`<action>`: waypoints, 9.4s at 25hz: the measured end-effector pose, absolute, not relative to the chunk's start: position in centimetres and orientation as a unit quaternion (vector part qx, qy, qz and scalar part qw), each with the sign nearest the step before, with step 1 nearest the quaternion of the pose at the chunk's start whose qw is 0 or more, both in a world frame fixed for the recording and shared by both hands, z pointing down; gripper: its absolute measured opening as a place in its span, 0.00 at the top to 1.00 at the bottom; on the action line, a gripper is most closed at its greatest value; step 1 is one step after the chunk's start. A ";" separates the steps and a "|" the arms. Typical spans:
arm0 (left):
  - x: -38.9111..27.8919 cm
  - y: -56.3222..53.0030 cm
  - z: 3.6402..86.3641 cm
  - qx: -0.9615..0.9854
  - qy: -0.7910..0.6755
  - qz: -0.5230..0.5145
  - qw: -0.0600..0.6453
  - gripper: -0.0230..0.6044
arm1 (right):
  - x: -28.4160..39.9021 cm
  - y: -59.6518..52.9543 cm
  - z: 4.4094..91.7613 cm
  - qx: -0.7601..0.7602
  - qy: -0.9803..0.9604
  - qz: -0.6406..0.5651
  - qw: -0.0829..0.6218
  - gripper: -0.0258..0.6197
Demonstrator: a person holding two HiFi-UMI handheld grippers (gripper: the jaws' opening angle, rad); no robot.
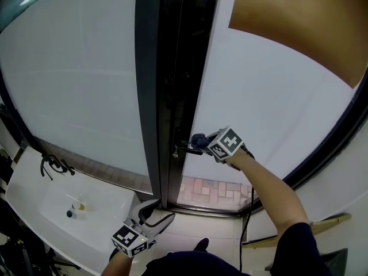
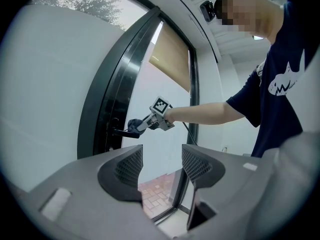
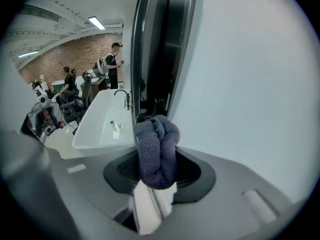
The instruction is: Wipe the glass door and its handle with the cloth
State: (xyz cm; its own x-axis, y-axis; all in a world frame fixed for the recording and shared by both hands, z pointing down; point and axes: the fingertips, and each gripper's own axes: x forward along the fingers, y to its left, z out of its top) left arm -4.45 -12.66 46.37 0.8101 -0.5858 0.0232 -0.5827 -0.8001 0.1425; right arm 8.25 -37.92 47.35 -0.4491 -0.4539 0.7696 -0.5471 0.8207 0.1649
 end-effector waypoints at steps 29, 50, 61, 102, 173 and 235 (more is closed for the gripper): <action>-4.1 -12.1 47.1 0.946 -0.314 -0.013 0.079 0.58 | 4.2 -38.7 47.2 0.290 -0.867 0.094 0.395 0.73; -4.5 -12.1 47.0 0.946 -0.315 -0.012 0.078 0.58 | 2.4 -36.3 42.6 0.314 -0.841 -0.165 0.408 0.73; -5.0 -11.4 46.9 0.941 -0.330 -0.008 0.081 0.58 | -3.4 -35.4 48.1 0.233 -0.676 -0.481 0.508 0.73; -4.2 -12.2 47.1 0.945 -0.318 -0.005 0.081 0.58 | -3.7 -33.6 50.4 0.181 -0.586 -0.595 0.519 0.73; -6.4 -13.3 49.4 0.926 -0.362 0.031 0.106 0.58 | 0.9 -39.2 55.2 0.442 -0.870 0.202 0.083 0.73; -7.4 -14.8 50.9 0.906 -0.402 0.036 0.124 0.58 | 0.7 -39.9 61.5 0.406 -0.854 0.321 0.049 0.72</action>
State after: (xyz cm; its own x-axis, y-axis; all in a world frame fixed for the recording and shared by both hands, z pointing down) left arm -7.40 -14.79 50.89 0.6735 -0.7207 0.1641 -0.7384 -0.6455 0.1953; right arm 0.66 -39.91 61.50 -0.6651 -0.6624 0.3449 -0.7257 0.4643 -0.5078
